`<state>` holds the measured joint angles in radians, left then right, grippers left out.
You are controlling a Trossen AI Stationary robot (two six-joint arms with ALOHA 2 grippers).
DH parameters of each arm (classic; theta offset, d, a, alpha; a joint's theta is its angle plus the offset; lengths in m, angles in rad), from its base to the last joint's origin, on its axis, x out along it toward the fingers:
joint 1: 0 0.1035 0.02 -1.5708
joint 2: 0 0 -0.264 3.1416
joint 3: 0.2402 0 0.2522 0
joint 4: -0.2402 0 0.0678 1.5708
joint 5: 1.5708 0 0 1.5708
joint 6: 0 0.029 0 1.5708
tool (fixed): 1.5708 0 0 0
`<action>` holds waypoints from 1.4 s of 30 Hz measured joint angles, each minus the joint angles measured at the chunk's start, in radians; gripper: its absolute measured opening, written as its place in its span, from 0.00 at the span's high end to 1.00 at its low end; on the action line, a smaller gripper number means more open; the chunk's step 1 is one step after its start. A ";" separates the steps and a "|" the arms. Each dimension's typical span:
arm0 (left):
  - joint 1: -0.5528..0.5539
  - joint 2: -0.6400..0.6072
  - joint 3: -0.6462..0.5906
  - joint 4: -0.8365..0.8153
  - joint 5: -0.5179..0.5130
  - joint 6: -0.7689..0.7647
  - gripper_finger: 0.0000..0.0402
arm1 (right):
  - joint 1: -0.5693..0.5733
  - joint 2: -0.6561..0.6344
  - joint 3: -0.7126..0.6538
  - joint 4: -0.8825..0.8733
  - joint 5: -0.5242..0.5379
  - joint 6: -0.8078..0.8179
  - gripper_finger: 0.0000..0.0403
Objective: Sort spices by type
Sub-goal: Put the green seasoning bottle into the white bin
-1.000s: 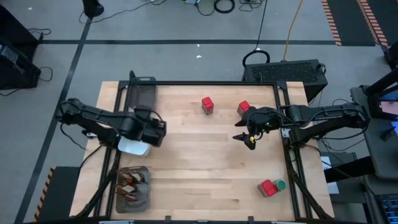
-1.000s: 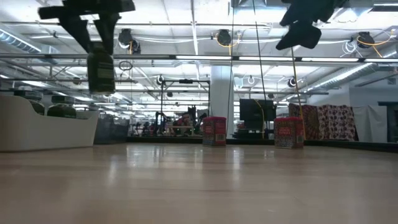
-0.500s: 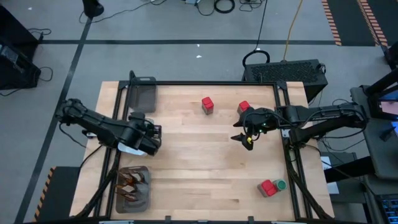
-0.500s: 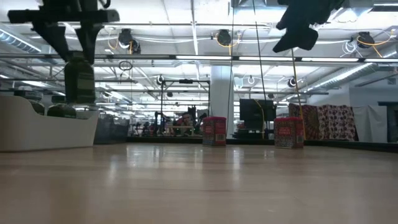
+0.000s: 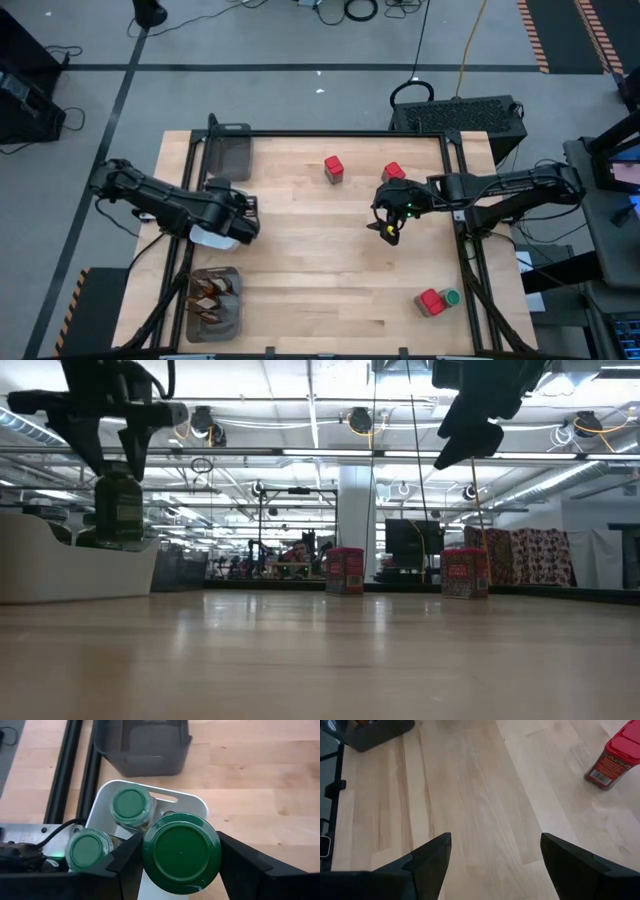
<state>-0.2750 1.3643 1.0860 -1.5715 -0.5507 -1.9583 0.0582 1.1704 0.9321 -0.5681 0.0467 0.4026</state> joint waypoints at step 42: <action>0.295 0.000 -0.063 0.139 0.029 0.268 0.47 | 0.023 0.001 0.000 0.295 -0.023 -0.199 0.99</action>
<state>0.0200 1.3643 1.0233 -1.4329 -0.5213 -1.6907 0.0807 1.1713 0.9318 -0.2735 0.0242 0.2037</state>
